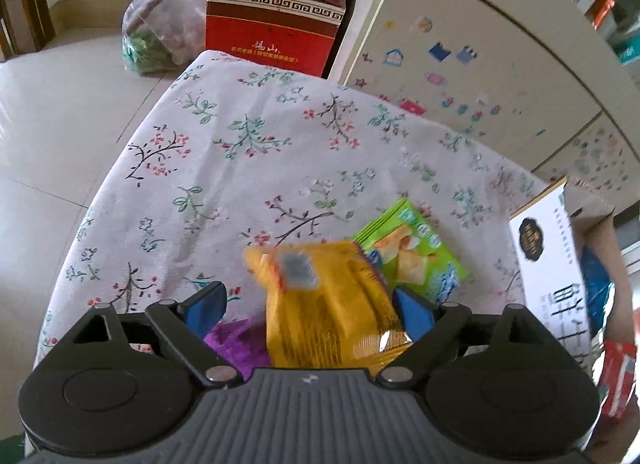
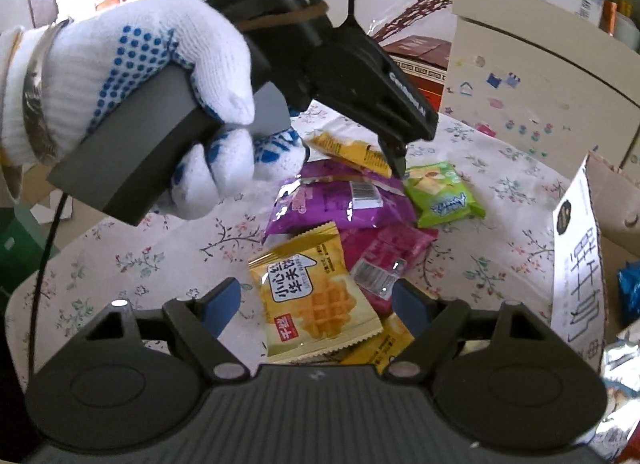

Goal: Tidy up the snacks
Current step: 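Move the left tool to the yellow packet while the right tool approaches the yellow waffle packet, then close the left tool on the yellow bag while the right tool grasps the yellow waffle packet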

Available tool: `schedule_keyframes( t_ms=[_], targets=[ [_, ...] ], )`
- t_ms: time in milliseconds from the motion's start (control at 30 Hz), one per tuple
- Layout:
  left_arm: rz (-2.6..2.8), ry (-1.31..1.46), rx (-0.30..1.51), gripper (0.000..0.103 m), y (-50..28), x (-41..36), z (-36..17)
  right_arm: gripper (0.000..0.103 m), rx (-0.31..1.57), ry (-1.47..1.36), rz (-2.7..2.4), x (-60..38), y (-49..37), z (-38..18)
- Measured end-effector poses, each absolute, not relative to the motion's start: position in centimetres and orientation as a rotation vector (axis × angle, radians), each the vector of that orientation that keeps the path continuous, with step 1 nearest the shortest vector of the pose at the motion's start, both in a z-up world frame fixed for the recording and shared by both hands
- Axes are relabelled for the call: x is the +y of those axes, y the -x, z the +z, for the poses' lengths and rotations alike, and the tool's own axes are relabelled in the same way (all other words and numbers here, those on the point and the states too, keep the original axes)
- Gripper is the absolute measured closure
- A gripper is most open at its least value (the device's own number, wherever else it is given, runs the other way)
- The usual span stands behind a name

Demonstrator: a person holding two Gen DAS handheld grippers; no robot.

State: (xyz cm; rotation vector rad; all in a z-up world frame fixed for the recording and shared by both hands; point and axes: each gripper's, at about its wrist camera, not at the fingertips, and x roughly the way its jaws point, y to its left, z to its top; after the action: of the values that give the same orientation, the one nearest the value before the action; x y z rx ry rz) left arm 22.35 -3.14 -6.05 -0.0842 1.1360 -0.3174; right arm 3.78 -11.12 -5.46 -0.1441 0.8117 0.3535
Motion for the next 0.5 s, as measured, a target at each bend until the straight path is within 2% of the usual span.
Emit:
schedule_keyframes(
  t_ms=[400,500],
  targets=[
    [-0.295,0.107,1.131,0.01,-22.5,-2.7,-6.5,0.022,0.823,0.227,0.345,-9.6,-4.4,-7.6],
    [-0.287,0.145,1.119,0.01,-22.8,-2.0,-6.3,0.032,0.835,0.229,0.337,-9.4,-4.5,-7.9]
  ],
)
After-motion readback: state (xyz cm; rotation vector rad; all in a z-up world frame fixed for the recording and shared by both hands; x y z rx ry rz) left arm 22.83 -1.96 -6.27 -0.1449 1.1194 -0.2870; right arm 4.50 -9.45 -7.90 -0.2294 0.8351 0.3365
